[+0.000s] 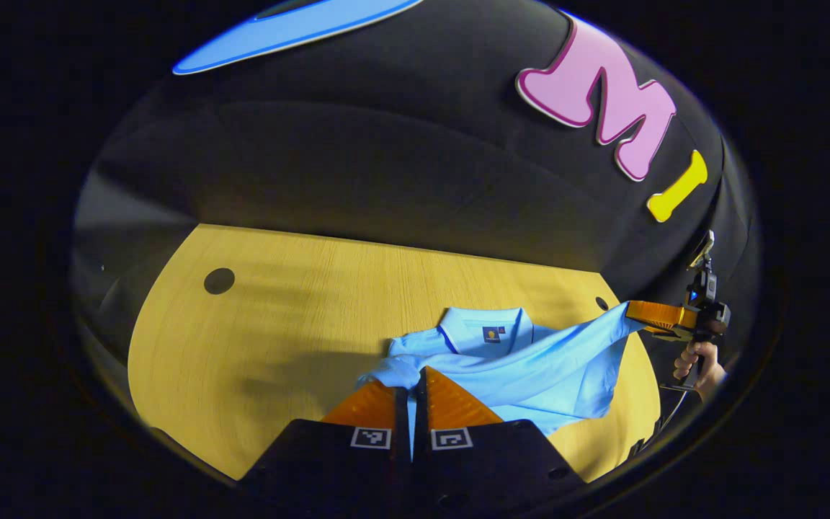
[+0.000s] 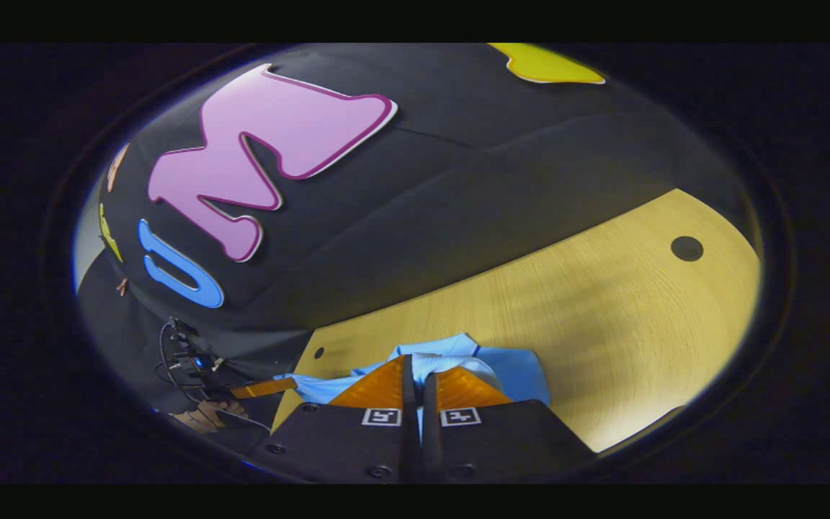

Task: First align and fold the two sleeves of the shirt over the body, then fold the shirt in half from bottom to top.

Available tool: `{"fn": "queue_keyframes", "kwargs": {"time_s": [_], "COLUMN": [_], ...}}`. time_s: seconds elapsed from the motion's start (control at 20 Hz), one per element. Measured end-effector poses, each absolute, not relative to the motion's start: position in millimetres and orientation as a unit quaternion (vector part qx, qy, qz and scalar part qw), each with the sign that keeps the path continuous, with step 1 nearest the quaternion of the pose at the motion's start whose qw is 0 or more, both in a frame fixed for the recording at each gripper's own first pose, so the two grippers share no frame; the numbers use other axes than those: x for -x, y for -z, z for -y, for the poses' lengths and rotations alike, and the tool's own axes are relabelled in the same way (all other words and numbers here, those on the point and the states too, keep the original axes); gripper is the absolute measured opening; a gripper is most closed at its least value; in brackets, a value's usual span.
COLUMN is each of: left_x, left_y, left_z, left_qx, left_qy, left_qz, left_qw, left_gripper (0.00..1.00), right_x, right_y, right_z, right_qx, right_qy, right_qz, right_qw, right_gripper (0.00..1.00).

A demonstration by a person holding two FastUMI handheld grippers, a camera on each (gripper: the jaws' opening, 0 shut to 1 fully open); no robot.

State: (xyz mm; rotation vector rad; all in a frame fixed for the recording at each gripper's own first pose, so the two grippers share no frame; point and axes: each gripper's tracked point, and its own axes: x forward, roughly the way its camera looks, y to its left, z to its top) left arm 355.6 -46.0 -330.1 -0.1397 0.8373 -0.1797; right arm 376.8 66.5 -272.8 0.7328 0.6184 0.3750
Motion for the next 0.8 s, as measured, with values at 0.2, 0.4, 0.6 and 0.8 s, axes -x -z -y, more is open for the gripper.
{"fn": "queue_keyframes", "kwargs": {"time_s": [0.2, 0.4, 0.6, 0.8], "left_x": [-384, -397, -404, -403], "left_y": [363, 394, 399, 385], "left_z": [47, 44, 42, 23], "left_qx": [0.046, 0.062, 0.070, 0.055], "left_qy": [0.060, 0.029, 0.025, 0.008], "left_qz": [-0.424, -0.439, -0.431, -0.419], "left_qw": [0.902, 0.896, 0.899, 0.906], "left_gripper": [0.06, 0.07, 0.30, 0.87], "right_x": [-407, -411, -421, -423], "right_y": [313, 356, 361, 354], "right_z": [-68, -66, -55, -41], "right_qx": [-0.341, -0.318, -0.330, -0.337], "right_qy": [-0.145, -0.120, -0.095, -0.073], "right_qz": [-0.319, -0.352, -0.348, -0.345], "right_qw": [0.872, 0.872, 0.872, 0.873], "right_gripper": [0.05, 0.05, 0.07, 0.61]}}
